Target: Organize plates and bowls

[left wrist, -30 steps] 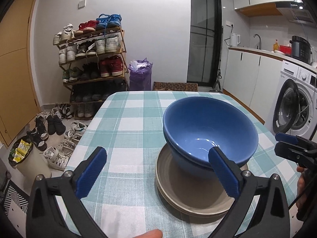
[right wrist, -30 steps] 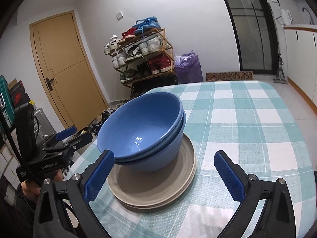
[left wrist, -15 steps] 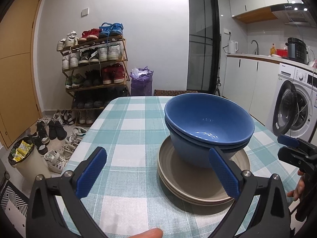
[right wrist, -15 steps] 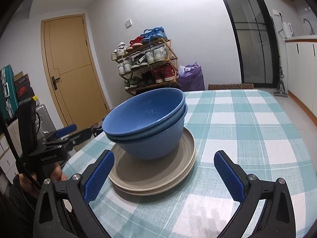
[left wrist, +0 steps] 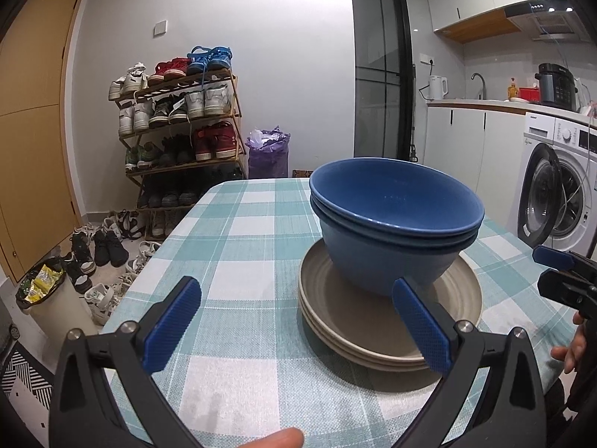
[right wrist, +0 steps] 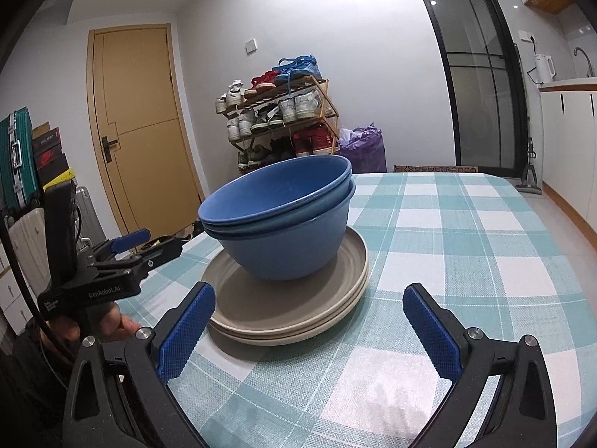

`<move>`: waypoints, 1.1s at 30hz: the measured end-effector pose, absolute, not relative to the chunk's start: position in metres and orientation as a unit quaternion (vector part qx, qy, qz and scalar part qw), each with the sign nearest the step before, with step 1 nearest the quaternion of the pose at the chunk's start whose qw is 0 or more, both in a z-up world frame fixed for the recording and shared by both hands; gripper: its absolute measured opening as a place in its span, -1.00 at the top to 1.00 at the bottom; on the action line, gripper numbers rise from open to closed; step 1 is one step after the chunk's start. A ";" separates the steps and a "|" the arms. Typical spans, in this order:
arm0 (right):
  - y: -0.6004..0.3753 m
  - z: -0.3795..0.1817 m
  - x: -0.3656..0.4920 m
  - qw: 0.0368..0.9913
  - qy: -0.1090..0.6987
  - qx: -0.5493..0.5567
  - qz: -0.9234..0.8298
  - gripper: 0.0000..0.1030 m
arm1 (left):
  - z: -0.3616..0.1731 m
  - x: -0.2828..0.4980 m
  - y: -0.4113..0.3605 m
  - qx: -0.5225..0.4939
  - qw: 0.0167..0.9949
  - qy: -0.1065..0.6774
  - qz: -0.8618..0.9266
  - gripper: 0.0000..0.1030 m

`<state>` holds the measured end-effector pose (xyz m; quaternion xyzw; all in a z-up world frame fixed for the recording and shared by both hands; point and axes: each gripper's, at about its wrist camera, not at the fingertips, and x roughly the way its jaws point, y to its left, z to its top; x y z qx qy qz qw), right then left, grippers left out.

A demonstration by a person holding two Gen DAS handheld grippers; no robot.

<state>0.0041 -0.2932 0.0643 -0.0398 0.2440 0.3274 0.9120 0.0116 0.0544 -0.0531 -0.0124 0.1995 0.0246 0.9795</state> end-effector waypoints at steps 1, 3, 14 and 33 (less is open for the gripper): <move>-0.294 0.064 0.004 0.911 0.244 -0.038 0.329 -0.99 | -0.054 0.011 0.054 -0.014 0.980 0.198 0.023 -1.00; -0.295 0.063 0.004 0.910 0.243 -0.036 0.332 -0.99 | -0.056 0.010 0.054 -0.017 0.980 0.198 0.020 -1.00; -0.292 0.053 -0.001 0.908 0.236 -0.046 0.343 -0.99 | -0.061 0.008 0.054 -0.025 0.981 0.193 0.017 -1.00; -0.300 0.050 -0.004 0.908 0.230 -0.034 0.349 -0.99 | -0.065 0.006 0.052 -0.026 0.981 0.192 0.015 -1.00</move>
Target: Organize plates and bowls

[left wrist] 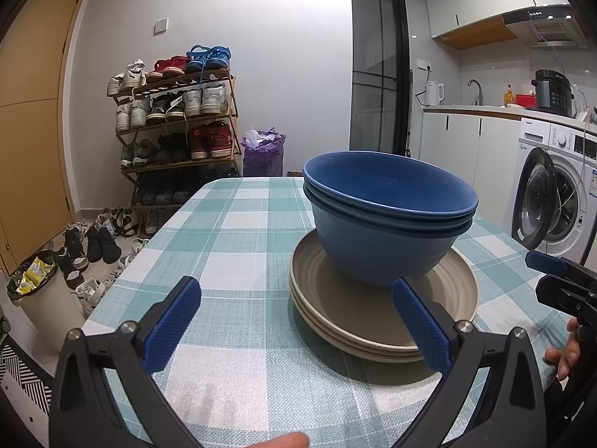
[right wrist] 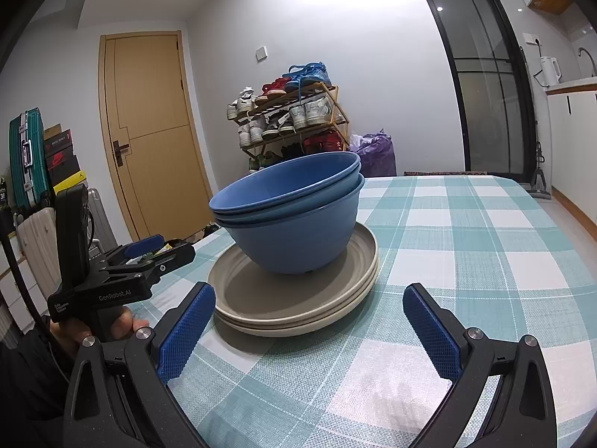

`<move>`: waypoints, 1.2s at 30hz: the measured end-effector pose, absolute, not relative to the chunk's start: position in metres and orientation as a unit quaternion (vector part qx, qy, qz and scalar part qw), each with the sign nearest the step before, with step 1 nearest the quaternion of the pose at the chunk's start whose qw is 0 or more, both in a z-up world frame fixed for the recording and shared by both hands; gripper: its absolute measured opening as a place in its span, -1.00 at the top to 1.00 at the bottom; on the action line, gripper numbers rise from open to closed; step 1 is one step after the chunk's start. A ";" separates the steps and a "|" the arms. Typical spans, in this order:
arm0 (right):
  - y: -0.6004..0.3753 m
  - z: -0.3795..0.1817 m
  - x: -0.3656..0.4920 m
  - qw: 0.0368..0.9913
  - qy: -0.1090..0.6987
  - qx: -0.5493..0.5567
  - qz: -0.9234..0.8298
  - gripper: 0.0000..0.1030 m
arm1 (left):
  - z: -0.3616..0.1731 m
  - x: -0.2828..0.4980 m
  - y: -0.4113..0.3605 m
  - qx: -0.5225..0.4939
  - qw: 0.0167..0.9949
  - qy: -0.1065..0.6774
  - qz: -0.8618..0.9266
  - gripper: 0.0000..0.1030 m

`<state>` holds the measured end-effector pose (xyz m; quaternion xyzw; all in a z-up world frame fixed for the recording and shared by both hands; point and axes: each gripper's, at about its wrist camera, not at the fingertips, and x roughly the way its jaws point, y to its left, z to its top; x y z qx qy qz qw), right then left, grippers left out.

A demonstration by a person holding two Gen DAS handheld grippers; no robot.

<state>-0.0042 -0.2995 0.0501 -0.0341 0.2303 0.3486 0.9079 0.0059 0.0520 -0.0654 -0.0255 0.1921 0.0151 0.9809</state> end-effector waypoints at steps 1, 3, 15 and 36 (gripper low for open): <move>-0.300 0.050 -0.004 0.908 0.230 -0.034 0.349 -0.99 | -0.066 0.006 0.052 -0.026 0.981 0.192 0.015 -1.00; -0.300 0.050 -0.005 0.907 0.231 -0.032 0.350 -0.99 | -0.066 0.006 0.052 -0.028 0.981 0.192 0.016 -1.00; -0.301 0.050 -0.004 0.907 0.232 -0.030 0.351 -0.99 | -0.065 0.005 0.052 -0.026 0.981 0.192 0.014 -1.00; -0.299 0.049 -0.003 0.907 0.232 -0.029 0.349 -0.99 | -0.065 0.005 0.052 -0.025 0.981 0.192 0.013 -1.00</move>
